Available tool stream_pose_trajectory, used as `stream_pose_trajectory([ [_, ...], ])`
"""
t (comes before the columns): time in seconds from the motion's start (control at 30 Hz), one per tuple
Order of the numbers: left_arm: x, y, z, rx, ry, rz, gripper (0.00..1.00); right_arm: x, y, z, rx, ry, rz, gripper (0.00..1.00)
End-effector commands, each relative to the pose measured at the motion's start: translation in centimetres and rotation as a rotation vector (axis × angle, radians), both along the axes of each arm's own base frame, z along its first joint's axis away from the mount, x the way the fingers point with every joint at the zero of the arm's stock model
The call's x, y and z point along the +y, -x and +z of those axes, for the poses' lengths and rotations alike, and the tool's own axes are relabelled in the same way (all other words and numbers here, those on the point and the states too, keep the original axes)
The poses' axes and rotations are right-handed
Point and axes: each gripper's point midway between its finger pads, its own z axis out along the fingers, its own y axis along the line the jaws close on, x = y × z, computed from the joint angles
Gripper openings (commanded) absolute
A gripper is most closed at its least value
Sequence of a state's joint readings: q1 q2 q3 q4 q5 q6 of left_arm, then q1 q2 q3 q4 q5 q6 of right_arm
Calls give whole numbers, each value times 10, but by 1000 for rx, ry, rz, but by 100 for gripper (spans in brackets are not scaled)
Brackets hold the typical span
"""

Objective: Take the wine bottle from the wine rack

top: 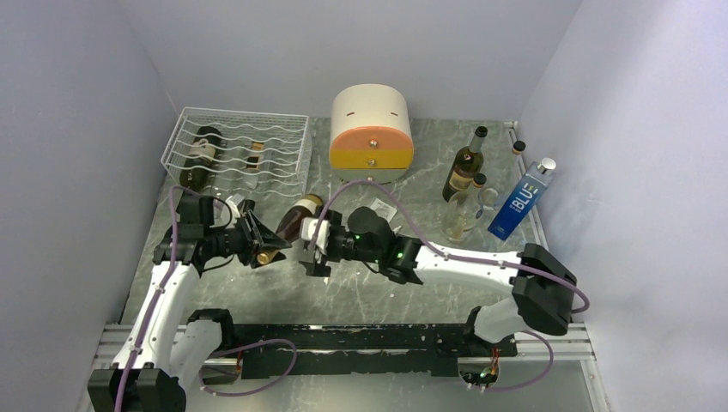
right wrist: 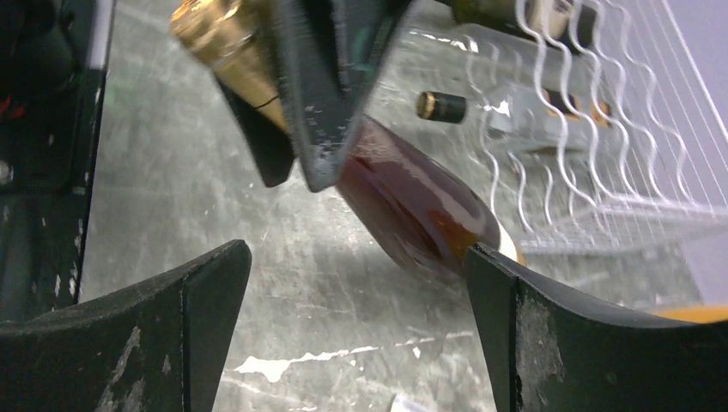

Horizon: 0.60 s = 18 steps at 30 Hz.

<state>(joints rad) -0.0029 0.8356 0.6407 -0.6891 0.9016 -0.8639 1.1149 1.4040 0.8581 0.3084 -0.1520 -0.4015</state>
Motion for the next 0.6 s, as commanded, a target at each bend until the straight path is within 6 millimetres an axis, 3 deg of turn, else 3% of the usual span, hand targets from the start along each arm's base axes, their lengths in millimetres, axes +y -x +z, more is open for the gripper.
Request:
stream_pose_trajectory([
  [0.0, -7, -6, 64, -464, -1, -166, 7, 26, 20, -1, -197, 25, 261, 100],
  [0.37, -5, -2, 56, -467, -50, -198, 7, 78, 26, -14, -210, 40, 433, 100],
  [0.57, -3, -3, 59, -493, -75, -200, 23, 94, 29, -29, -207, 60, 483, 98],
])
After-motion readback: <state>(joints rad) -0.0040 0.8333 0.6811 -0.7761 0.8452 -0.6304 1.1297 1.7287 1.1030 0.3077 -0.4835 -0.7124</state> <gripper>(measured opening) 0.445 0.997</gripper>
